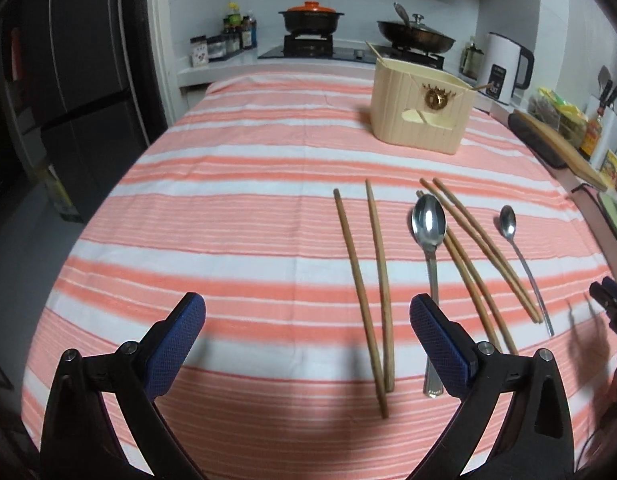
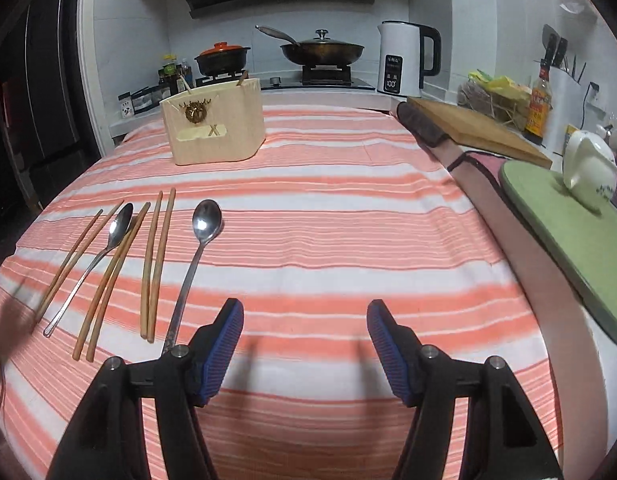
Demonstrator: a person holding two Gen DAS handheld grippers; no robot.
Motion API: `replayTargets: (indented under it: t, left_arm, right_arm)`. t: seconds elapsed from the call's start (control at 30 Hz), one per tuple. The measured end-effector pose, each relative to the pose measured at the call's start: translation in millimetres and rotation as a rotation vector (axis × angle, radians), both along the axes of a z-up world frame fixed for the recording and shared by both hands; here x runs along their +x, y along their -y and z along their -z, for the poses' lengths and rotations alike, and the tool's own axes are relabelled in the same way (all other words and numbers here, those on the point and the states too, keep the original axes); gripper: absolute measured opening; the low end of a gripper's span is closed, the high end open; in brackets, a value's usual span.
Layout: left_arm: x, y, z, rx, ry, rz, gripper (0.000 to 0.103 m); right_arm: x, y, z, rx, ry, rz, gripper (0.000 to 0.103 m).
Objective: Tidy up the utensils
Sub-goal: 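Withdraw the right tool back over the utensils on the cloth, then lower the right tool onto the metal spoon handle and close on it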
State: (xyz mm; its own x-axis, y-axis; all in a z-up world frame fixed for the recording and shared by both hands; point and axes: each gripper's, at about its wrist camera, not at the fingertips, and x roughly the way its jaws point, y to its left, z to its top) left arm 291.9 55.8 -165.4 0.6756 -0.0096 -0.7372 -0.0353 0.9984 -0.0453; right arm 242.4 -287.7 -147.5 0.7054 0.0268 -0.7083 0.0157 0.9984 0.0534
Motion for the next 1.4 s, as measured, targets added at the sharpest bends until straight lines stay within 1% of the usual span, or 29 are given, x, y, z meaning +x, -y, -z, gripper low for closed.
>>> replayTargets:
  t: [0.1, 0.17, 0.27, 0.37, 0.53, 0.6, 0.77, 0.93, 1.1, 1.27, 1.4]
  left_arm:
    - [-6.9, -13.3, 6.4, -0.042, -0.014, -0.038, 0.102]
    - [-13.5, -20.6, 9.9, -0.061, -0.015, -0.045, 0.102]
    - [-22.6, -24.8, 13.1, -0.104, -0.014, -0.017, 0.102]
    - [-26.5, -20.4, 14.5, -0.136, -0.013, 0.024, 0.102]
    - [-29.1, -11.2, 21.2, -0.117, -0.035, 0.065, 0.102]
    - [-31.0, -9.8, 24.9, -0.107, -0.047, 0.071, 0.102]
    - [-30.4, -6.8, 33.8, -0.116, -0.079, 0.078, 0.102]
    - [-31.8, 0.3, 36.4, -0.092, -0.088, 0.1, 0.102]
    - [-24.1, -1.9, 39.7, -0.107, -0.1, 0.084, 0.102]
    - [-21.0, 1.2, 42.6, -0.09, -0.108, 0.089, 0.102]
    - [-9.5, -1.7, 40.8, -0.11, -0.104, 0.072, 0.102]
  right_arm:
    - [-7.1, -2.5, 3.6, 0.009, 0.005, 0.0, 0.066]
    - [-12.1, -7.8, 4.0, 0.012, 0.009, -0.017, 0.066]
    - [-16.9, -17.9, 4.8, -0.008, 0.014, -0.052, 0.066]
    - [-19.0, -23.3, 4.7, -0.015, 0.022, -0.067, 0.066]
    - [-21.4, -31.4, 5.2, -0.009, 0.013, -0.106, 0.066]
    - [-22.9, -36.5, 6.1, -0.012, 0.005, -0.125, 0.066]
    - [-22.0, -46.4, 9.5, -0.012, -0.02, -0.165, 0.066]
    - [-21.4, -57.9, 12.5, -0.013, -0.044, -0.209, 0.066]
    - [-18.0, -59.4, 11.9, -0.017, -0.054, -0.209, 0.066]
    - [-13.1, -61.8, 11.9, -0.008, -0.072, -0.216, 0.066]
    - [-6.8, -64.0, 11.6, -0.013, -0.085, -0.212, 0.066]
